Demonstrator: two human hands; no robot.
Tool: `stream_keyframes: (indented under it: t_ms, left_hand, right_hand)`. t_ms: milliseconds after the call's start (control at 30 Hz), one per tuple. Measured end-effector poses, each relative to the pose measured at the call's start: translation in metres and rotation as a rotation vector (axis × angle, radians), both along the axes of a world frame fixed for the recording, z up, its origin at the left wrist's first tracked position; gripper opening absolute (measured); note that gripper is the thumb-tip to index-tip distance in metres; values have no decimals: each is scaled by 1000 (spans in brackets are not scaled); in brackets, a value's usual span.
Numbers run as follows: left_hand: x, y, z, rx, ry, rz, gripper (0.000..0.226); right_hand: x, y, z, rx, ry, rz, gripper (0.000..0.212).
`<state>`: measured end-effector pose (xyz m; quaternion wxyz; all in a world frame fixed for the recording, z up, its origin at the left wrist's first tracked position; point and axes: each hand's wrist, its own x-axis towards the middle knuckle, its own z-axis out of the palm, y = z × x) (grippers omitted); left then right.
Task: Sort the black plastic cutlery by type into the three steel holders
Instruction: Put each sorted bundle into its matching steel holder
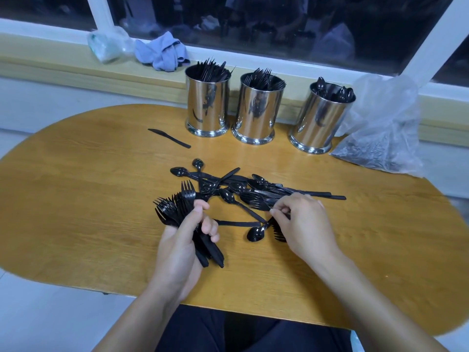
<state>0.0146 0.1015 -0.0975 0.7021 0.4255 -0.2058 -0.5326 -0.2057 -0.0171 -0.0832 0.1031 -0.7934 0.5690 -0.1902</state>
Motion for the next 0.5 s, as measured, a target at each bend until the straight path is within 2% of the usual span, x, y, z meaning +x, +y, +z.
stream_keyframes:
  t_ms: [200, 333, 400, 500]
  left_hand:
    - [-3, 2, 3, 4, -69, 30, 21]
    - [-13, 2, 14, -36, -189, 14, 47]
    - [-22, 1, 20, -78, -180, -24, 46]
    - [-35, 1, 23, -87, -149, -59, 27]
  right_hand:
    - [-3, 9, 13, 107, -260, 52, 23]
    - [7, 41, 30, 329, -633, 137, 26]
    - [19, 59, 32, 448, -793, 188, 27]
    - [31, 80, 28, 556, -878, 294, 28]
